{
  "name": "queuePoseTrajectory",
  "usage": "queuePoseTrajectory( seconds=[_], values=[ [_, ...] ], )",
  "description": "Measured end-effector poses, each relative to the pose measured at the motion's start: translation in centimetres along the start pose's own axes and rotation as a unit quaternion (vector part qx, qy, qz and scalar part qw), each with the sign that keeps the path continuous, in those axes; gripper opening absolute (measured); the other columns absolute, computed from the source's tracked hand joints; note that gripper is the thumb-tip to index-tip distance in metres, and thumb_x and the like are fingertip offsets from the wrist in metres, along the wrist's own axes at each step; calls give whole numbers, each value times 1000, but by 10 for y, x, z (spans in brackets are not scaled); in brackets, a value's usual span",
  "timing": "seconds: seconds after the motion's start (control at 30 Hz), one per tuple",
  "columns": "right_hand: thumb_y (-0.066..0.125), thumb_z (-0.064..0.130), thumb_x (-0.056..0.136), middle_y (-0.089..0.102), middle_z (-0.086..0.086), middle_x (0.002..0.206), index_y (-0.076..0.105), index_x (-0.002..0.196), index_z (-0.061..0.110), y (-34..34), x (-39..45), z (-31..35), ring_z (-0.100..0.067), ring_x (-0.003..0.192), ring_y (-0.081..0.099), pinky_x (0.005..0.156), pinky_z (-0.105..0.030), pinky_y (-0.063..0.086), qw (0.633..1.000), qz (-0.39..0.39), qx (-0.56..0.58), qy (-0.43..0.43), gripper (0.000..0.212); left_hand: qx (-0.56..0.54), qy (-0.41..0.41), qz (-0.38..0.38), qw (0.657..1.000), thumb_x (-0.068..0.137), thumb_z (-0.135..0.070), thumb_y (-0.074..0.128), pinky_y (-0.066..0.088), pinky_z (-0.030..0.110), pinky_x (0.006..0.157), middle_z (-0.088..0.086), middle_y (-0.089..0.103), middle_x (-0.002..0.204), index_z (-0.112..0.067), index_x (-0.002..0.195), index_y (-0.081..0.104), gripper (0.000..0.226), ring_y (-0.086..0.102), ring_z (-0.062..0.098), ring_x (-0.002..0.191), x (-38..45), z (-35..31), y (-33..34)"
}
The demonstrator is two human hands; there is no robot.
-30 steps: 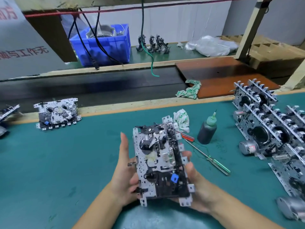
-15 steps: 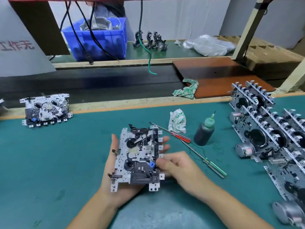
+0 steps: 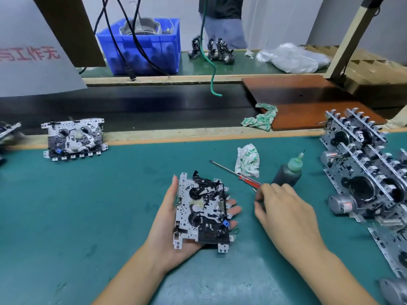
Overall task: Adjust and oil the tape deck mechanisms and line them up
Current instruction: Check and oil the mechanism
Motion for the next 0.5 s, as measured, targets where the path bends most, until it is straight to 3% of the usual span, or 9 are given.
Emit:
queuePoseTrajectory(
  seconds=[0.13, 0.23, 0.3, 0.37, 0.43, 0.5],
  values=[
    [42, 40, 95, 45, 11, 99, 43, 103, 27, -4, 4, -4, -10, 101, 46, 66, -25, 36, 998, -22, 63, 9, 15, 8, -4, -17, 1000, 78, -66, 46, 36, 52, 106, 29, 52, 132, 3, 118, 63, 82, 54, 40, 120, 1, 0, 1],
    [40, 45, 95, 50, 10, 105, 38, 105, 27, -2, 4, -10, -12, 102, 51, 65, -28, 35, 999, 8, 4, 38, 21, 14, -6, -23, 1000, 77, -63, 49, 36, 50, 105, 28, 52, 132, 3, 120, 62, 80, 52, 39, 122, 1, 0, 2],
    [34, 41, 98, 53, 8, 104, 34, 97, 25, 3, 4, -6, -14, 97, 53, 63, -29, 31, 999, 30, -2, 21, 16, 19, -6, -21, 1000, 77, -62, 51, 36, 51, 106, 28, 52, 133, 2, 121, 61, 78, 52, 39, 123, 1, 0, 1],
    [32, 35, 100, 54, 6, 93, 31, 92, 23, 4, 2, 2, -15, 87, 52, 63, -30, 33, 996, 29, 85, -30, 14, 27, -6, -21, 999, 79, -62, 50, 37, 52, 106, 28, 52, 133, 1, 122, 61, 77, 52, 40, 122, 1, 1, 0],
    [35, 27, 101, 54, 6, 71, 35, 88, 21, 3, 2, 8, -5, 66, 53, 59, -22, 36, 950, 67, 302, -44, 14, 33, -4, -27, 999, 81, -62, 47, 39, 52, 105, 27, 53, 132, 0, 122, 62, 76, 54, 39, 120, 2, 1, -1],
    [39, 21, 101, 44, 7, 49, 42, 83, 16, 0, 2, 14, -2, 44, 44, 45, -13, 31, 840, 157, 519, -17, 19, 36, 4, -30, 999, 82, -63, 45, 42, 52, 102, 25, 54, 132, -2, 120, 64, 74, 58, 37, 116, 3, 1, -3]
  ],
)
Point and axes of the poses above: each hand's wrist, its own x-axis towards the middle knuckle, its own y-axis out of the palm, z = x × y, the point moved 3 cm from there along x, towards the middle knuckle
